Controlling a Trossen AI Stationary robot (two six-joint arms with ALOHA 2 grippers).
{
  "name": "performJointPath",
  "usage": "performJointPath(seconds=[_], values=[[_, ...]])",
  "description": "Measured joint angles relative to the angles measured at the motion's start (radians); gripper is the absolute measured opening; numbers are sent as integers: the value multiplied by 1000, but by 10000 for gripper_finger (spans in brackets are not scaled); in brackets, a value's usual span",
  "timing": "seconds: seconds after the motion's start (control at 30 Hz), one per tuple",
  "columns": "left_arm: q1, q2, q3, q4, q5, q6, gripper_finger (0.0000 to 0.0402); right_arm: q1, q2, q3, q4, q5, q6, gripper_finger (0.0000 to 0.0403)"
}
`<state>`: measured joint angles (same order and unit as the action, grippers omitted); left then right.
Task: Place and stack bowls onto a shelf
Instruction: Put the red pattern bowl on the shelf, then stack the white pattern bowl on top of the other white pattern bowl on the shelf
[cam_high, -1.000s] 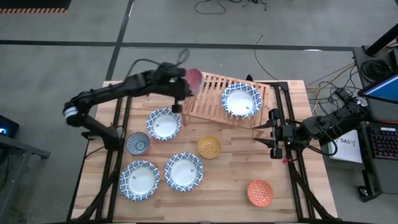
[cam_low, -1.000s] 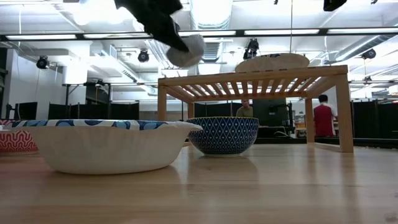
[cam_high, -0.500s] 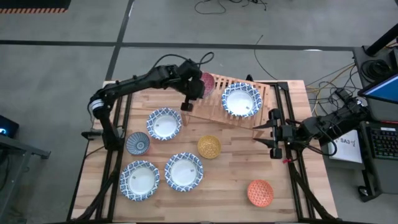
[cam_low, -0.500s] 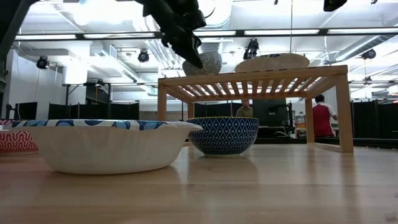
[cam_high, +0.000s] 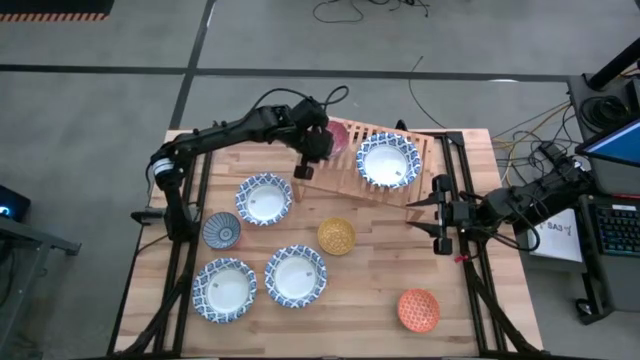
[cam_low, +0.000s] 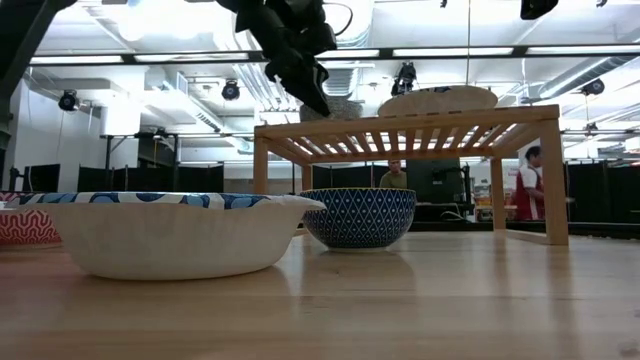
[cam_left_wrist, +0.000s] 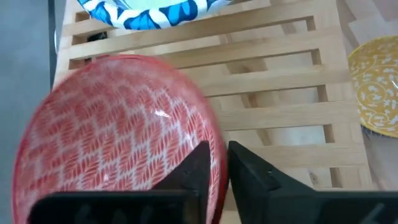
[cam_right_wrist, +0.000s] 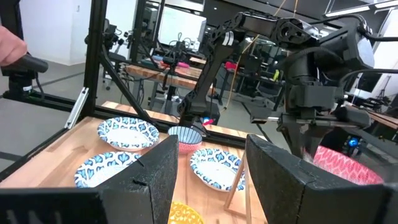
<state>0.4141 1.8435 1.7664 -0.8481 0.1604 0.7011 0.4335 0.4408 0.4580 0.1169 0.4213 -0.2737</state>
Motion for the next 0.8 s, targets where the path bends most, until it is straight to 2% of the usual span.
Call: performJointPath(seconds=[0.37, 0.67, 0.8], values=[[0, -3, 0, -6, 0, -20, 102, 0, 0, 0, 0, 0, 2, 178], [0, -31, 0, -2, -21, -49, 183, 0, 0, 0, 0, 0, 5, 178], [0, -48, 25, -26, -21, -71, 201, 0, 0, 0, 0, 0, 20, 178]])
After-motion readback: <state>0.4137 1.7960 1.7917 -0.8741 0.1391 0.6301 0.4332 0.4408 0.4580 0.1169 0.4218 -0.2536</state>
